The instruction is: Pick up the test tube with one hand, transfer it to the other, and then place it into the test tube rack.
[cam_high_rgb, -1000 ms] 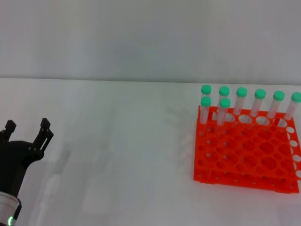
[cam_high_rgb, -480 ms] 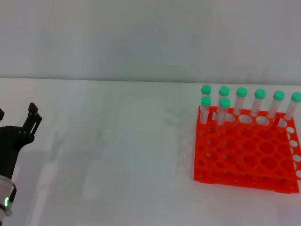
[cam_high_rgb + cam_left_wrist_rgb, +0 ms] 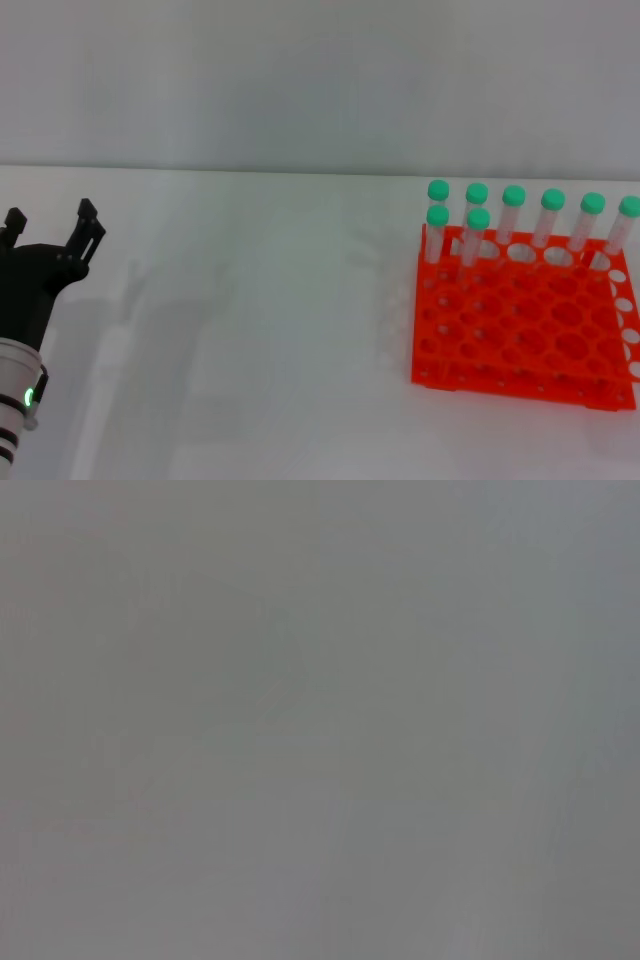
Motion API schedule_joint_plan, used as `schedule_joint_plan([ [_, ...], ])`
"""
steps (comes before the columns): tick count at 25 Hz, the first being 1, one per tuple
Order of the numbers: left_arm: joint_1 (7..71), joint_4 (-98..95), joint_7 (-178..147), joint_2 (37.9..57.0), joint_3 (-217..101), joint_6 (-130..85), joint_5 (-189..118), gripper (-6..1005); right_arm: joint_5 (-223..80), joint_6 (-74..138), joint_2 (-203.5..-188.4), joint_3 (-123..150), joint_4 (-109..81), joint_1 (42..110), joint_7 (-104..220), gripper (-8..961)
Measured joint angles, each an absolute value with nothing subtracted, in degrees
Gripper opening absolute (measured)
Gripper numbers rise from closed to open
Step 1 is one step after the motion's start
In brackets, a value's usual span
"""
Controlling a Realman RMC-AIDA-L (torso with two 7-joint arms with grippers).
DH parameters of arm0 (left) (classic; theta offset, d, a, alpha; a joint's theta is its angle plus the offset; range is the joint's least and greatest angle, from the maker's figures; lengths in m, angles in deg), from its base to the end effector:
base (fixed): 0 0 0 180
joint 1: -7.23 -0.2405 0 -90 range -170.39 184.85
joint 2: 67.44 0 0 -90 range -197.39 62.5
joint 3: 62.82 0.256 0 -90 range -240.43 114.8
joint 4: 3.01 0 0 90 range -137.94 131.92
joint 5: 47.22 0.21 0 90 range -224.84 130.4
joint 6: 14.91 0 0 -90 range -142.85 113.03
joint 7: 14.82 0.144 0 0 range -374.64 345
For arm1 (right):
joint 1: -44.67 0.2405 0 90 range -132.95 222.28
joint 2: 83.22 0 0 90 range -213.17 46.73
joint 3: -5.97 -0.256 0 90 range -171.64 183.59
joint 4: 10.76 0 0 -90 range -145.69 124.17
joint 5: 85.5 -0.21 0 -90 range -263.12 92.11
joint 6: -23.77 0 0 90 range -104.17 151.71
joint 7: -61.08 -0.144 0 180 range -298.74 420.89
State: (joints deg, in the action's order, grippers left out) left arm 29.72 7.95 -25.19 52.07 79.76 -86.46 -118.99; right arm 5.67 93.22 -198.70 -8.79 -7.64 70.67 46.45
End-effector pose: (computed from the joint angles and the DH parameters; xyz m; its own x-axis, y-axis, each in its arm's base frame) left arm -0.3438 0.3134 0.0008 0.5867 -0.1045 0.8030 0.8093 0.0403 -0.5860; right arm 0.3666 0.3286 0.0347 0.6923 0.0503 -0.7198 -0.7205 -0.0066 -0.6934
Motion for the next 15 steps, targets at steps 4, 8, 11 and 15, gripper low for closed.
schedule_joint_plan([
  [4,29.81,7.98,-25.4,52.13,78.3,-85.37,-119.21,894,5.48,91.87,-198.7,-8.86,-7.68,71.36,46.47,858],
  [8,30.51,7.78,-28.26,51.99,78.06,-82.5,-120.24,894,4.66,90.37,-198.7,-8.98,-7.74,71.78,46.49,857],
  [11,31.54,6.89,-29.68,51.91,78.06,-81.21,-120.35,894,3.26,88.42,-198.7,-9.03,-7.95,71.99,46.83,857],
  [15,32.39,6.41,-29.72,51.92,78.07,-80.52,-120.04,894,2.79,86.91,-198.71,-9.06,-8.36,72.5,48.05,857],
])
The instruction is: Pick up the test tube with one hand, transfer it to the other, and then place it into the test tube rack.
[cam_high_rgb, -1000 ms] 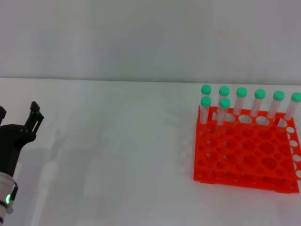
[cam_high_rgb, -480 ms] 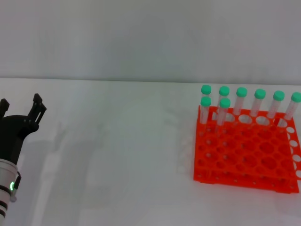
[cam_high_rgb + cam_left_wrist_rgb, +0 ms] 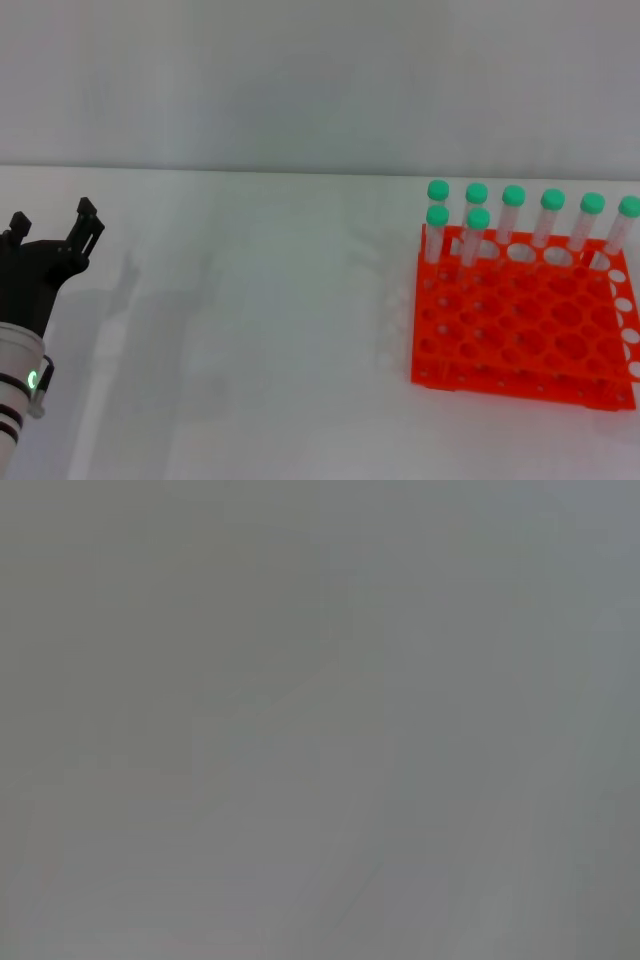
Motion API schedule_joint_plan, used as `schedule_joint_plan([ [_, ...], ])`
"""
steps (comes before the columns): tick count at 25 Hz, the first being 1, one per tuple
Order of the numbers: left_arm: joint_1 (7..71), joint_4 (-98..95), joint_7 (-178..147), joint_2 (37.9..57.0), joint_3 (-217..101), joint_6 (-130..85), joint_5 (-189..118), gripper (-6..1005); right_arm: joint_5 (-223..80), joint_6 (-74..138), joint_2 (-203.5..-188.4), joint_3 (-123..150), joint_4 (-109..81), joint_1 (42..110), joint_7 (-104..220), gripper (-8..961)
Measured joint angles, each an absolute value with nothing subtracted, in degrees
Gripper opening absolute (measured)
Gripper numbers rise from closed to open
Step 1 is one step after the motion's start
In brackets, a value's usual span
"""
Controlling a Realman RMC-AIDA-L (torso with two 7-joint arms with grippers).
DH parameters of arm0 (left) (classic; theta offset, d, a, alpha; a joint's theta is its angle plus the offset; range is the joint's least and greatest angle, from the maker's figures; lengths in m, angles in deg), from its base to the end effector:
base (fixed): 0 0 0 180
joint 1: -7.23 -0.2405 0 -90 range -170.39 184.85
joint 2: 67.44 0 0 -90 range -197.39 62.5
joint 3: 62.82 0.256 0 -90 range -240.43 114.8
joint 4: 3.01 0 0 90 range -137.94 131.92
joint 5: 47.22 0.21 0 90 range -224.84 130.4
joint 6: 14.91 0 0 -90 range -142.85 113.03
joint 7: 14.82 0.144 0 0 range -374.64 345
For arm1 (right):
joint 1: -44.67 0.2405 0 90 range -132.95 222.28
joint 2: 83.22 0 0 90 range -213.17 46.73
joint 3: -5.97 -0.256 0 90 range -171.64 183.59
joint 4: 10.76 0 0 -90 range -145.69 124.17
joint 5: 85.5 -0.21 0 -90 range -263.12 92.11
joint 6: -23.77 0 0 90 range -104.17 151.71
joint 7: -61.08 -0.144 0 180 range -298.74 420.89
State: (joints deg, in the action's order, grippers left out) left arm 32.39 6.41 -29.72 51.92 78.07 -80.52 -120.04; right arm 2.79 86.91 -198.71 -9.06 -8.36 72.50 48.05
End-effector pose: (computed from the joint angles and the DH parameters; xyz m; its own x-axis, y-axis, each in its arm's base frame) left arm -0.3500 0.3292 0.0010 0.5258 -0.0433 0.8495 0.8497 0.0728 -0.5222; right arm 0.3749 0.3404 0.0353 0.7036 -0.0212 -0.7103 -0.7088 0.0507 -0.7036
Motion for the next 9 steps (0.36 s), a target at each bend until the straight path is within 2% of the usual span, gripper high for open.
schedule_joint_plan([
  [9,33.3,6.92,-30.07,52.13,78.12,-79.23,-120.08,894,2.75,84.15,-198.66,-9.04,-8.66,73.79,48.7,857],
])
